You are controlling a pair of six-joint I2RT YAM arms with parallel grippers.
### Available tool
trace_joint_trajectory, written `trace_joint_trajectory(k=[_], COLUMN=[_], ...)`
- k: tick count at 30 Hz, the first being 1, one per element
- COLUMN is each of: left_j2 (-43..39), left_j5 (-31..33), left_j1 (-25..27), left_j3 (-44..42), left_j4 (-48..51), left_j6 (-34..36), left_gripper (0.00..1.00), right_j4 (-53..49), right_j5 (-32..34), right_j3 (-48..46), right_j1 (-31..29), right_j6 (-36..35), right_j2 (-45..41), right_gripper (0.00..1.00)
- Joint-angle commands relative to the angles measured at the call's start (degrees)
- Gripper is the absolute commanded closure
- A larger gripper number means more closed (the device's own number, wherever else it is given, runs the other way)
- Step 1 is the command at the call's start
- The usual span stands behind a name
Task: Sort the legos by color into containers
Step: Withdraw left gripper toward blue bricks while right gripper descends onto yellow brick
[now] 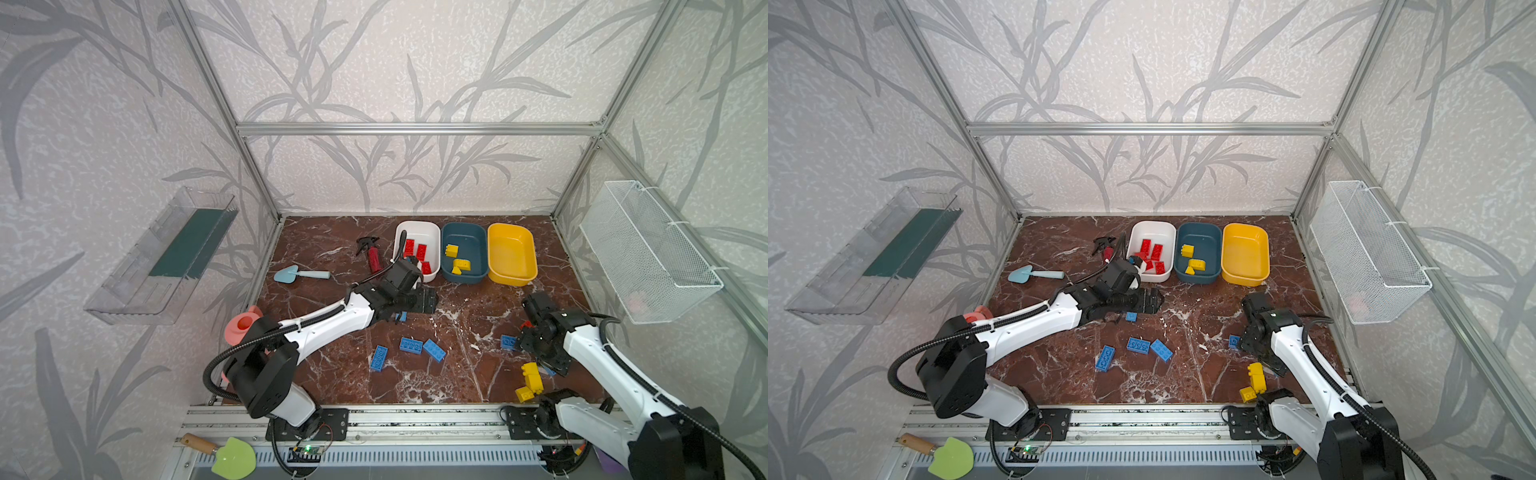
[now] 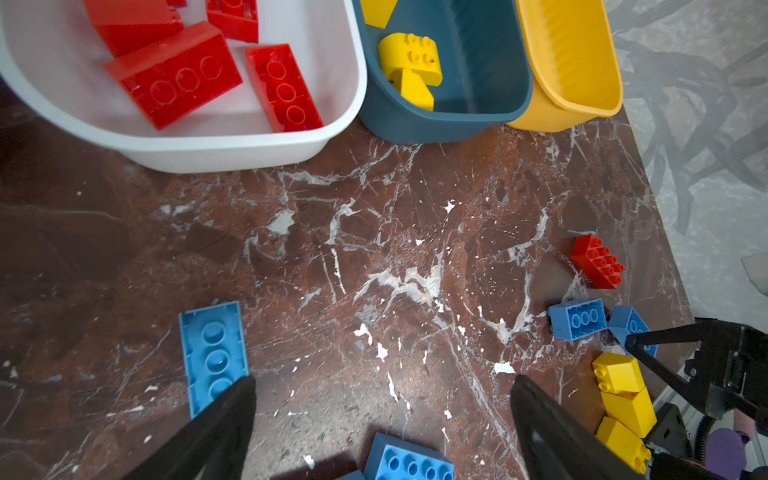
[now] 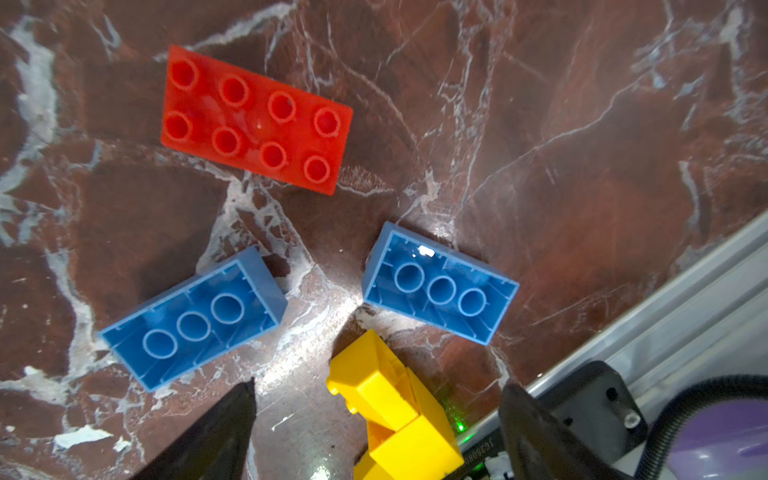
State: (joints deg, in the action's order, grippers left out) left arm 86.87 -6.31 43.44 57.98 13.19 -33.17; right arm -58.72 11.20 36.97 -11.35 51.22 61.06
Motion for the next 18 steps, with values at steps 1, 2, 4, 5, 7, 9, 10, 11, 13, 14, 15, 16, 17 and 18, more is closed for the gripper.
trace_joint_trajectory(k=[1, 2, 4, 5, 7, 9, 10, 11, 13, 14, 15, 16, 17, 18], left_j2=[-2.3, -2.5, -2.8, -2.9, -2.9, -2.8, -2.6, -2.5, -2.2, -2.0, -2.0, -1.8, -1.7, -1.7], left_j5=[2.7, 3.1, 3.4, 3.6, 3.8, 4.0, 4.1, 4.1, 4.0, 4.0, 4.0, 4.0, 4.1, 4.0], left_j1=[0.1, 0.1, 0.1, 0.1, 0.1, 0.0, 0.0, 0.0, 0.0, 0.0, 0.0, 0.0, 0.0, 0.0], left_j3=[-1.8, -2.2, -2.8, -3.0, -3.3, -3.5, -3.6, -3.6, -3.5, -3.5, -3.6, -3.6, -3.7, -3.5], left_j4=[-1.0, -1.0, -1.0, -1.1, -1.2, -1.3, -1.4, -1.4, -1.4, -1.4, -1.4, -1.4, -1.4, -1.3], left_j6=[-0.1, -0.1, 0.0, 0.0, 0.0, 0.0, 0.0, -0.1, -0.2, -0.2, -0.2, -0.2, -0.2, -0.1], left_gripper=[0.05, 0.05, 0.05, 0.05, 0.05, 0.05, 0.05, 0.05, 0.05, 0.05, 0.05, 0.05, 0.05, 0.05], right_j4=[1.9, 2.1, 2.5, 2.8, 3.5, 4.3, 4.8, 5.4, 6.1, 6.4, 6.5, 6.6, 7.1, 7.6], right_j5=[-2.1, -2.0, -1.9, -2.0, -2.2, -2.4, -2.4, -2.5, -2.5, -2.8, -3.1, -3.3, -3.5, -3.6], right_j3=[-1.1, -1.2, -1.6, -1.8, -2.5, -3.2, -3.6, -4.0, -4.4, -4.4, -4.2, -4.1, -4.2, -4.5], right_j1=[0.3, 0.2, 0.3, 0.3, 0.2, 0.3, 0.3, 0.2, 0.3, 0.3, 0.3, 0.3, 0.3, 0.3], right_j6=[1.9, 2.1, 2.4, 2.4, 2.4, 2.4, 2.3, 2.3, 2.2, 1.8, 1.2, 0.8, 0.6, 0.7], right_j2=[2.0, 2.5, 3.4, 3.9, 4.4, 4.9, 5.2, 5.4, 6.0, 6.3, 6.5, 6.9, 7.4, 7.8], right_gripper=[0.11, 0.13, 0.14, 0.15, 0.17, 0.19, 0.19, 0.2, 0.22, 0.22, 0.23, 0.23, 0.24, 0.25])
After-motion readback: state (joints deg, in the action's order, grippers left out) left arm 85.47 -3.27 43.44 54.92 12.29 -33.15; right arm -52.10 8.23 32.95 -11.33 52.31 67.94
